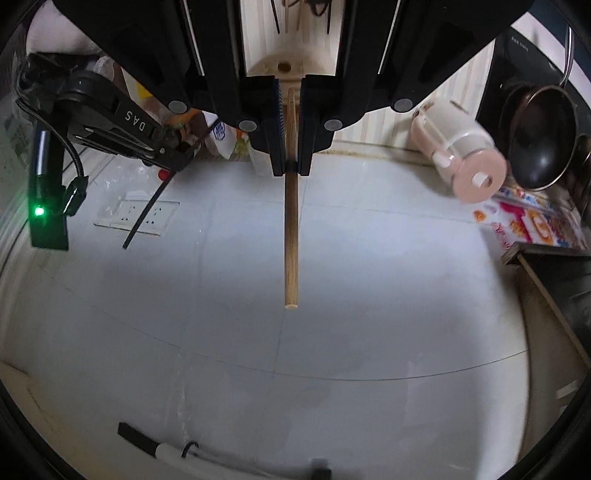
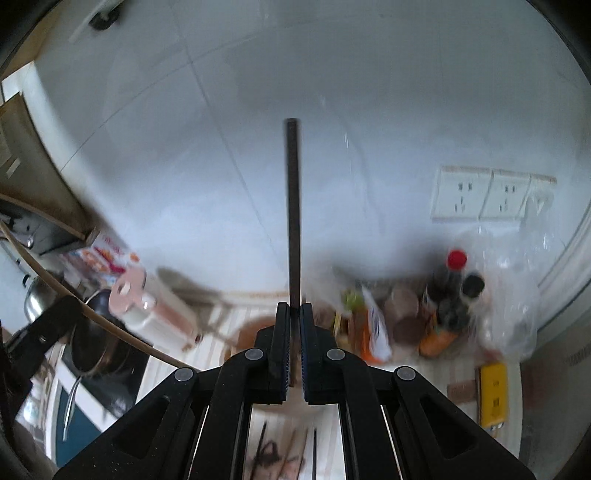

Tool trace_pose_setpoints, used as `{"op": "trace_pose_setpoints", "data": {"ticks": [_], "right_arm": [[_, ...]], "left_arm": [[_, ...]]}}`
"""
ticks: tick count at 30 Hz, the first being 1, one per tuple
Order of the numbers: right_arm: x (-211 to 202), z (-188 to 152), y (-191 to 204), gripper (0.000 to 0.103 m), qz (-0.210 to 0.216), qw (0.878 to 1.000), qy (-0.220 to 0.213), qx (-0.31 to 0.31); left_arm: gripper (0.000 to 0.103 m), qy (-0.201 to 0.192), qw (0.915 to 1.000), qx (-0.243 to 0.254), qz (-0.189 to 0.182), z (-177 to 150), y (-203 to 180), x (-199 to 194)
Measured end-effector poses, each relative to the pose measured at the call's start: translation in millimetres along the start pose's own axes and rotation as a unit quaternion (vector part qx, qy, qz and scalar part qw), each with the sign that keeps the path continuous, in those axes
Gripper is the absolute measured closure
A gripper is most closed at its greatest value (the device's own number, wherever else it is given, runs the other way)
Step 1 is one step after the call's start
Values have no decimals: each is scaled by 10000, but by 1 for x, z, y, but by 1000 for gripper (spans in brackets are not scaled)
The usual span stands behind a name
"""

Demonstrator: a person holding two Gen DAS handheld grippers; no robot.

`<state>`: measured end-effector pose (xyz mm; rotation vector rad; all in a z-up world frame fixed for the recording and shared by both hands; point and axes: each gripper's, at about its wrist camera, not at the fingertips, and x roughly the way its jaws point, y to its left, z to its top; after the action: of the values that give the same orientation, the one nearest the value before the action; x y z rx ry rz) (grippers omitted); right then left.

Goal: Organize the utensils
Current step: 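Insert both chopsticks into the beige holder and open both grippers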

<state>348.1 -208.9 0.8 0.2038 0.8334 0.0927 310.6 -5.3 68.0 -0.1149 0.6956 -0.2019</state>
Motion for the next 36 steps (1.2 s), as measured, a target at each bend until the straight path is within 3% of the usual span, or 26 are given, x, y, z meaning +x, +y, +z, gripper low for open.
{"op": "trace_pose_setpoints", "data": {"ticks": [6, 14, 21, 24, 25, 27, 28, 29, 31, 32, 33, 35, 36], "right_arm": [[32, 20, 7, 98, -149, 9999, -78, -32], [81, 17, 0, 98, -206, 9992, 320, 80], [105, 11, -3, 98, -153, 9974, 710, 23], [115, 7, -4, 96, -39, 9950, 994, -30], [115, 7, -4, 92, -23, 9945, 1045, -23], [111, 6, -9, 61, 5, 9946, 1033, 59], [107, 5, -12, 54, 22, 9949, 997, 125], [103, 5, -13, 50, 13, 9953, 957, 162], [89, 4, -19, 50, -79, 9965, 799, 236], [83, 4, -21, 50, -122, 9969, 738, 248], [74, 2, -23, 48, -164, 9973, 663, 257], [59, -2, -27, 42, -311, 9977, 534, 290], [51, -6, -30, 38, -365, 9978, 455, 314]], "left_arm": [[99, 356, 9993, 2, 79, 11, 4, 57], [99, 1047, 9943, -100, 169, -4, 22, 122], [99, 1490, 9886, -182, 96, -15, 28, 143], [96, 1717, 9842, -444, -1, -17, 32, 142], [95, 1805, 9823, -502, -28, -17, 31, 138], [94, 1716, 9838, -514, -27, -15, 27, 124], [93, 1629, 9856, -460, 37, -14, 25, 118], [86, 1544, 9872, -374, 127, -12, 24, 110], [64, 1377, 9897, -294, 258, -10, 23, 96], [43, 1286, 9908, -261, 328, -10, 24, 88], [29, 1200, 9917, -260, 384, -10, 25, 82], [20, 1005, 9932, -251, 535, -11, 31, 68], [10, 942, 9934, -244, 613, -13, 33, 63]]}}
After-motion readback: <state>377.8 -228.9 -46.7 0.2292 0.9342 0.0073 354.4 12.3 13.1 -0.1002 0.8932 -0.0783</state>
